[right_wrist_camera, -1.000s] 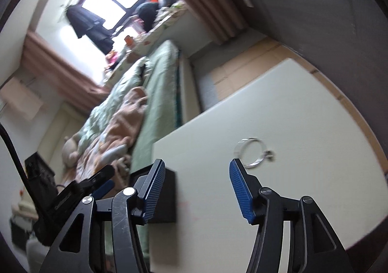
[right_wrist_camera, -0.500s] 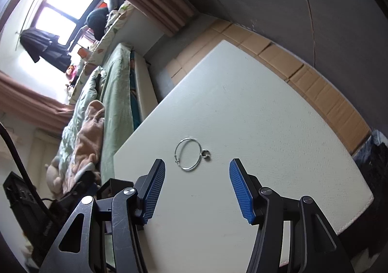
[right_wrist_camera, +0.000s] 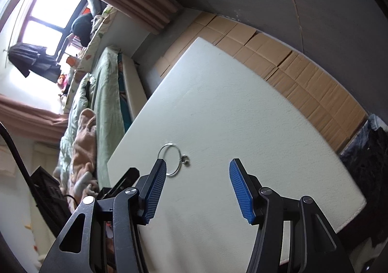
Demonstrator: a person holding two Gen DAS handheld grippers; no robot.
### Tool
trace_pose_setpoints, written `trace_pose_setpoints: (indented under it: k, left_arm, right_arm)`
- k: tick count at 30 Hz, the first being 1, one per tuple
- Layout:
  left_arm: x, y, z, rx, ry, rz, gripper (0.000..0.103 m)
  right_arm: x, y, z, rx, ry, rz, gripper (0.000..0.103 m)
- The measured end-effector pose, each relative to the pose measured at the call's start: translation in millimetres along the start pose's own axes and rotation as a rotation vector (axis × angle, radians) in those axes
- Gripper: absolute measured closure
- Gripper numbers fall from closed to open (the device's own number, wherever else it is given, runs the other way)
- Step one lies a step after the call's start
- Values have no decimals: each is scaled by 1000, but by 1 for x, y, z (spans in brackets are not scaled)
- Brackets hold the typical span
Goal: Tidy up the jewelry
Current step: 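Close the left tool on the silver hoop earring, then carry the silver hoop to the box with left tool while right grasps the silver stud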
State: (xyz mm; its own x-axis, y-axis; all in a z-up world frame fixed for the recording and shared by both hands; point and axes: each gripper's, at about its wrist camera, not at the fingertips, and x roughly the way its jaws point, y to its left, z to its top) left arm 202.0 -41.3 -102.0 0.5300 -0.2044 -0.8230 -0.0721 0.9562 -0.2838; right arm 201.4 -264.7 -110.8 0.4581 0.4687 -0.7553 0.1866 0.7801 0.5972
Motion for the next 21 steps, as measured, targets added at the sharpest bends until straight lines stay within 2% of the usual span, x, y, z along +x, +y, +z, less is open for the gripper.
trace_pose_setpoints:
  k: [8, 13, 17, 18, 21]
  left_arm:
    - [25, -12, -6, 32, 28, 46, 80]
    - [35, -19, -7, 66, 27, 83, 80]
    - [39, -21, -8, 102, 10, 122, 91]
    - [39, -20, -8, 104, 8, 131, 101]
    - [37, -11, -6, 74, 22, 96, 101]
  right_arm:
    - [0, 5, 6, -50, -4, -47, 47]
    - [2, 10, 7, -83, -1, -59, 47]
    - [3, 13, 8, -106, -8, -82, 47]
    - [3, 16, 8, -123, -15, -98, 47]
    - [6, 26, 7, -183, -25, -140, 47]
